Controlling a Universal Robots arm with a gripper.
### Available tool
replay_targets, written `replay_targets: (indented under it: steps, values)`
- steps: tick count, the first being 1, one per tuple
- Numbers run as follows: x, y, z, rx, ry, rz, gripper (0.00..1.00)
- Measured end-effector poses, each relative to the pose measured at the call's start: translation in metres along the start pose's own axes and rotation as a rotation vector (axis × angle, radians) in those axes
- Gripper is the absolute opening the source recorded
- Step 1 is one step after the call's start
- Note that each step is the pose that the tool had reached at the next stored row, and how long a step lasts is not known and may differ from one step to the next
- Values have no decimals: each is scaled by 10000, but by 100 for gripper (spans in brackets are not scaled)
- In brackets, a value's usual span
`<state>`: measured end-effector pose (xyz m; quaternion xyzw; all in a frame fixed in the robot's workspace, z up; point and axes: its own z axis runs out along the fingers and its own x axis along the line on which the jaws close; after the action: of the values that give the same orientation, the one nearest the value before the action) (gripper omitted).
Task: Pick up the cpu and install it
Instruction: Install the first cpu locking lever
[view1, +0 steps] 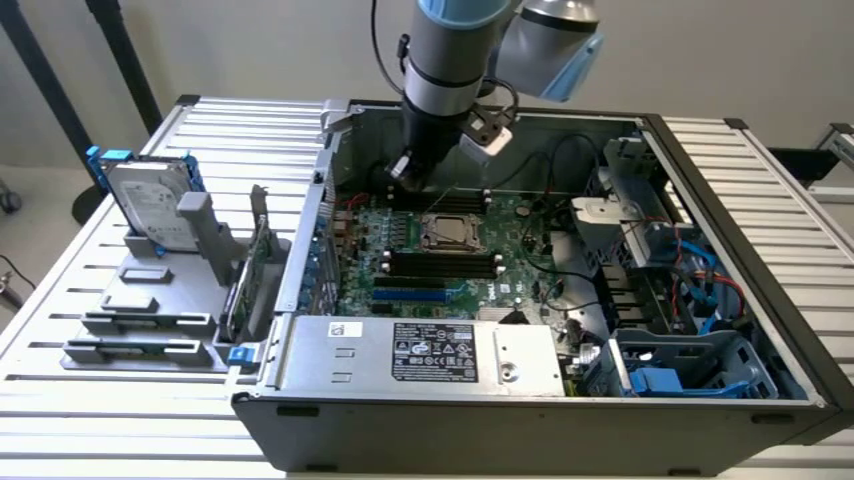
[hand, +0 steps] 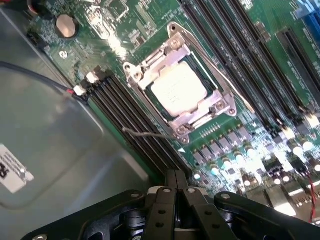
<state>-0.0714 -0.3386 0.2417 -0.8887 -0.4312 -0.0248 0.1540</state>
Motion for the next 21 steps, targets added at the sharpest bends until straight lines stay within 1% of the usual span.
replay_targets:
  steps: [2,5,6,7,8,10,11,12,13,14,15,17,18,21]
  values:
    - [6,13,26,-38,-40,4,11]
    - [19,20,63,-146,-148,12,11]
    - [24,17,73,-196,-183,11,11]
    - [29,13,79,-290,-175,-7,11]
    - [34,10,83,-417,-119,-44,11]
    - [33,10,85,-649,53,-127,11]
    - [33,9,88,-749,138,-164,11]
    - [32,10,91,-811,206,-185,11]
    - [31,10,95,-837,247,-177,11]
    - [30,11,97,-843,294,-173,11]
    - [26,9,100,-830,346,-174,11]
    - [19,4,103,-756,467,-176,11]
    - [12,1,103,-735,497,-171,11]
    - [-13,-8,114,-738,514,-158,11]
